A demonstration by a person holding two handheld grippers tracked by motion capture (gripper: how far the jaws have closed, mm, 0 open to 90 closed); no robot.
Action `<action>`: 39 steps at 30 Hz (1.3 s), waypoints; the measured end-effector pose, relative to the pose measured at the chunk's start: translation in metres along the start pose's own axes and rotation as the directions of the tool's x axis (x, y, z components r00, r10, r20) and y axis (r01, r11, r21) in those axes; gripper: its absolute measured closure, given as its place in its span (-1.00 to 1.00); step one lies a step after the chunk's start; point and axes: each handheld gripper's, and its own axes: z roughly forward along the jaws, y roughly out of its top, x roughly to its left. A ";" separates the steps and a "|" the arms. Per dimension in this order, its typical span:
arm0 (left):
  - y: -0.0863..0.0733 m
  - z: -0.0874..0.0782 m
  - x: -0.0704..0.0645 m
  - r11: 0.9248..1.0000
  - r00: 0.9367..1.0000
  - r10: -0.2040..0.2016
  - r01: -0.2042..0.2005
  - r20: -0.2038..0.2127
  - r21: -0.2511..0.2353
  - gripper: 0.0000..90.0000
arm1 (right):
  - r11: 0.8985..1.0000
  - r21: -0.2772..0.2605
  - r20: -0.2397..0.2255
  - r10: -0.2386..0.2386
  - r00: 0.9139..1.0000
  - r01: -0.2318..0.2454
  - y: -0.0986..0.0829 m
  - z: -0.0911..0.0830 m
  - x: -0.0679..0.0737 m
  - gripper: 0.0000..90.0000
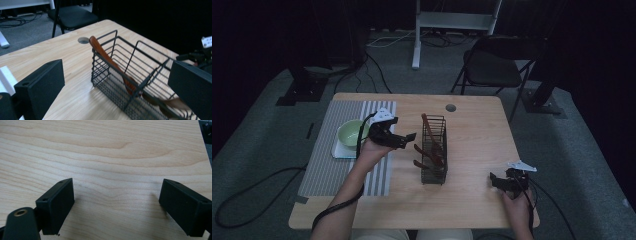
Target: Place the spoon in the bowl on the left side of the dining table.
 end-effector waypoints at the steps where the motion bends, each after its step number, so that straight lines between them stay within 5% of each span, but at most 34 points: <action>1: 0.002 0.007 -0.001 1.000 1.000 0.001 -0.001 -0.002 0.003 -0.98 | 1.000 0.000 0.000 0.000 1.000 0.000 0.000 0.000 0.000 -0.73; 23: 0.027 0.060 0.010 0.998 1.000 0.023 -0.022 -0.019 0.064 -0.82 | 1.000 0.000 0.000 0.000 1.000 0.000 0.000 0.000 0.000 -0.73; 29: 0.023 0.075 0.015 0.996 0.999 0.022 -0.019 -0.032 0.088 -0.42 | 1.000 0.000 0.000 0.000 1.000 0.000 0.000 0.000 0.000 -0.73; 39: 0.018 0.090 0.020 0.993 0.999 0.005 0.000 -0.045 0.120 -0.25 | 1.000 0.000 0.000 0.000 1.000 0.000 0.000 0.000 0.000 -0.73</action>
